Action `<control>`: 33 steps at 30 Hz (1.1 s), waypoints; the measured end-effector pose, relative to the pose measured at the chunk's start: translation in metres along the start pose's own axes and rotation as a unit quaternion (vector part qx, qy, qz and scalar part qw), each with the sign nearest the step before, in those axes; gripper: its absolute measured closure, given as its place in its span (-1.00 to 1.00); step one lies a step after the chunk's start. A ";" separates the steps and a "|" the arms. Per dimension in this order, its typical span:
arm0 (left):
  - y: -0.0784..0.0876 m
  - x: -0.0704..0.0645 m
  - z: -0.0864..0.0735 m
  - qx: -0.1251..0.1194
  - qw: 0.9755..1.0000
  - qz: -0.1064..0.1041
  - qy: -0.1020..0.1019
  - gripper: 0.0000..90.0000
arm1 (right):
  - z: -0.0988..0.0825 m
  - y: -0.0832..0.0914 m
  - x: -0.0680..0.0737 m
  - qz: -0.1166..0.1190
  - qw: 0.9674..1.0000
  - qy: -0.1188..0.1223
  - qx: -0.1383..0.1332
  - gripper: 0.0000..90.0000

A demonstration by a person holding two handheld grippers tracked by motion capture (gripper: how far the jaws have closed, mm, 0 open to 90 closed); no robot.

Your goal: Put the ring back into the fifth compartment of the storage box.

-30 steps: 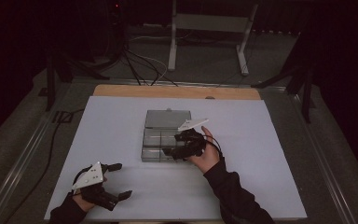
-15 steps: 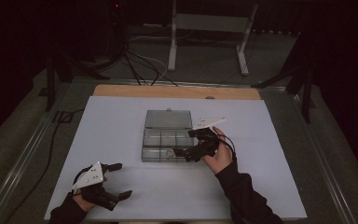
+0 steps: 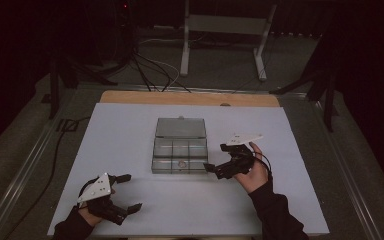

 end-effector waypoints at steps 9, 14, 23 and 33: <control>0.000 0.000 0.001 -0.003 1.000 -0.001 0.002 -0.98 | -0.036 0.027 -0.009 -0.025 1.000 -0.014 0.000 -1.00; -0.001 0.000 0.001 -0.002 1.000 -0.003 0.001 -0.98 | -0.057 0.046 -0.015 -0.037 0.999 -0.030 0.000 -1.00; -0.002 0.000 0.000 0.002 1.000 -0.004 -0.002 -0.98 | -0.086 0.075 -0.021 -0.069 0.997 -0.038 0.010 -1.00; -0.002 0.000 0.000 0.002 1.000 -0.004 0.000 -0.98 | -0.109 0.103 -0.025 -0.086 0.994 -0.065 0.010 -1.00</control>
Point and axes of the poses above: each handheld gripper's, and its own axes: y roughly backward along the jaws, z roughly out of its top, x roughly to its left, the point moved 6 cm from there along -y, roughly forward along the jaws, and after that the axes turned 10 degrees about -x, right-handed, at the moved point
